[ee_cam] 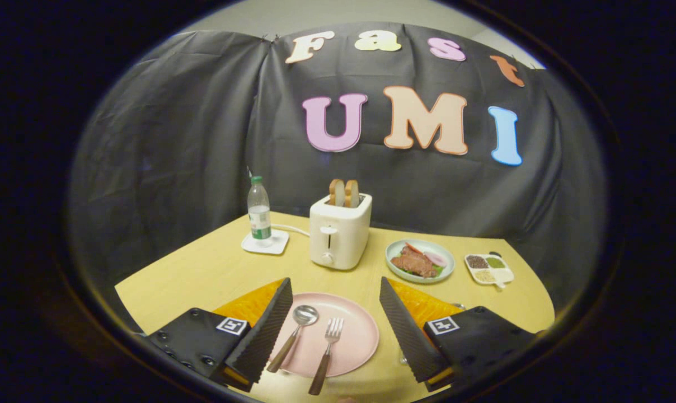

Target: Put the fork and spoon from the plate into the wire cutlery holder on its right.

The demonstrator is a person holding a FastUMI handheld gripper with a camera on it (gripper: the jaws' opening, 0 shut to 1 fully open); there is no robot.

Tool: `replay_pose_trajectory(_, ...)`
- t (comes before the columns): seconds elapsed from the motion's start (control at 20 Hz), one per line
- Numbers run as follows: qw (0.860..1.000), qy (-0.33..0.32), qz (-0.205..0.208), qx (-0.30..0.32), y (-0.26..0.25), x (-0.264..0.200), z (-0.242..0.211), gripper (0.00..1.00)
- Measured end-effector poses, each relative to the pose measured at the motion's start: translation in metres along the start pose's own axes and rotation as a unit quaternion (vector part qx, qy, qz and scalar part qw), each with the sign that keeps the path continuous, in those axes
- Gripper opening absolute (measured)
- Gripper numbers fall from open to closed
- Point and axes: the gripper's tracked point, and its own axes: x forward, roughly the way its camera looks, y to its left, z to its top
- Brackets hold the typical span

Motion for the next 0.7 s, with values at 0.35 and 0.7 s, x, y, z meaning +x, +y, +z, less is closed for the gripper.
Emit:
replay_pose_trajectory(0.35,0.996,0.09,0.01,-0.005,0.005,0.015,-0.066,1.0)
replay_pose_trajectory(0.7,0.985,0.17,0.011,-0.013,0.006,0.021,-0.123,1.0)
